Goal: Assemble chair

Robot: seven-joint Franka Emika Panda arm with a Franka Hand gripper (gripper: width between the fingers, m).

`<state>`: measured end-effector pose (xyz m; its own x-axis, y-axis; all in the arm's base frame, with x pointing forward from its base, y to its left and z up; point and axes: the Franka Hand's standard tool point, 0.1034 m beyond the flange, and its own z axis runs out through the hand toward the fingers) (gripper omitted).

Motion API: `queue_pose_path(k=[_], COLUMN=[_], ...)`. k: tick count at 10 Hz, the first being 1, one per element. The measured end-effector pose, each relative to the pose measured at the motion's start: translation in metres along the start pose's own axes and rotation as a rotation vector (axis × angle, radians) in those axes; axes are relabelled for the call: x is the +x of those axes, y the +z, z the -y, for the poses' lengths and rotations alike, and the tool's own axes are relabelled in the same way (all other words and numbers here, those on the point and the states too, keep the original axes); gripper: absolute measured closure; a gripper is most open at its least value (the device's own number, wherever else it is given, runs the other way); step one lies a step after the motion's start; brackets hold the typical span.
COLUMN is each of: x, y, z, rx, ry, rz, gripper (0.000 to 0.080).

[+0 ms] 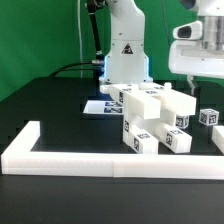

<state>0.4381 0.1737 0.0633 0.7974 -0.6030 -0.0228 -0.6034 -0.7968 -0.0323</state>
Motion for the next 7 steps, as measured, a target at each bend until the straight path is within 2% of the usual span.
queue_pose_path(k=[1, 5, 6, 7], x=[-0.006, -0.005, -0.01, -0.017], y=[0.005, 0.006, 0.01, 0.016], z=[0.002, 0.001, -0.005, -0.013], rx=[0.008, 0.004, 0.015, 0.007], ry=[-0.008, -0.015, -0.016, -0.026], rz=[-0.016, -0.013, -0.033, -0.035], gripper=[0.0151, 0.0151, 0.0151, 0.0151])
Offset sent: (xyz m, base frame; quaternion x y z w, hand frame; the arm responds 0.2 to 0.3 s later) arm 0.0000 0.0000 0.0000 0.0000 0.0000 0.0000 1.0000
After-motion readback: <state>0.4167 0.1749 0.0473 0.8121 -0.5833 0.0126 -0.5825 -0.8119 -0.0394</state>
